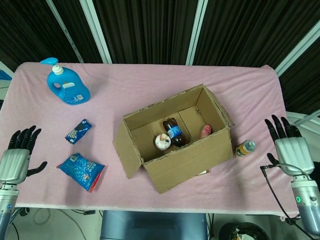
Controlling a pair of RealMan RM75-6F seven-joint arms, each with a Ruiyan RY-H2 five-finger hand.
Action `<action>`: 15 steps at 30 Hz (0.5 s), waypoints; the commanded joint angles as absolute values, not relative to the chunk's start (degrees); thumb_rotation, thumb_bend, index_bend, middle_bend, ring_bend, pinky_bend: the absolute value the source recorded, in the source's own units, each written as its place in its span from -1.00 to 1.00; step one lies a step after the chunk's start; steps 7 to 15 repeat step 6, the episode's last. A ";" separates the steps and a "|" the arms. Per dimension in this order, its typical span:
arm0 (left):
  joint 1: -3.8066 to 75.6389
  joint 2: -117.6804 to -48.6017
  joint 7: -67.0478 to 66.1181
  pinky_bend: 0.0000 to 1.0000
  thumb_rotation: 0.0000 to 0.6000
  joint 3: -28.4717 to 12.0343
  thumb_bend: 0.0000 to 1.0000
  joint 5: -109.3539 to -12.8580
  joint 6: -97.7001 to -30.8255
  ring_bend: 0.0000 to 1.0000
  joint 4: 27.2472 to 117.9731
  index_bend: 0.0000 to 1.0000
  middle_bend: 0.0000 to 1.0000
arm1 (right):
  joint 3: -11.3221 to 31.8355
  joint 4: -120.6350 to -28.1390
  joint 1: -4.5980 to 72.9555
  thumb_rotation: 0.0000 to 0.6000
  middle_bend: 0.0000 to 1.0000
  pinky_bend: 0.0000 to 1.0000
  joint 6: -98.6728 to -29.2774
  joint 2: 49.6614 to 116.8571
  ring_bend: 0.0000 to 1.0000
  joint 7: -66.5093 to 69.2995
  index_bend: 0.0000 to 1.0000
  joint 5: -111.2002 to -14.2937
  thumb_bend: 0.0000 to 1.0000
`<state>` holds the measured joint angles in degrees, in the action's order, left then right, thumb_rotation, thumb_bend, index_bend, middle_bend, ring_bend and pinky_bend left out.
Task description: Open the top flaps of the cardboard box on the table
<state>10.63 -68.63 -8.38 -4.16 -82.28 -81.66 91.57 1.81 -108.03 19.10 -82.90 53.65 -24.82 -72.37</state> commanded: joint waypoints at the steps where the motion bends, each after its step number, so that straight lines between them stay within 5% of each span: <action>1: 10.60 -69.04 -8.90 -1.00 1.00 -4.06 -0.69 -82.47 -81.85 -1.00 91.33 -1.00 -1.00 | -1.14 -104.29 13.74 0.93 -1.00 -0.58 -88.33 57.13 -1.00 -19.69 -1.00 -76.06 -0.50; 6: 10.57 -69.78 -9.88 -1.00 1.00 -4.16 -0.69 -82.84 -82.46 -1.00 90.51 -1.00 -1.00 | -3.09 -95.49 9.04 0.92 -1.00 -0.58 -93.18 61.77 -1.00 -14.25 -1.00 -80.73 -0.50; 15: 10.57 -69.78 -9.88 -1.00 1.00 -4.16 -0.69 -82.84 -82.46 -1.00 90.51 -1.00 -1.00 | -3.09 -95.49 9.04 0.92 -1.00 -0.58 -93.18 61.77 -1.00 -14.25 -1.00 -80.73 -0.50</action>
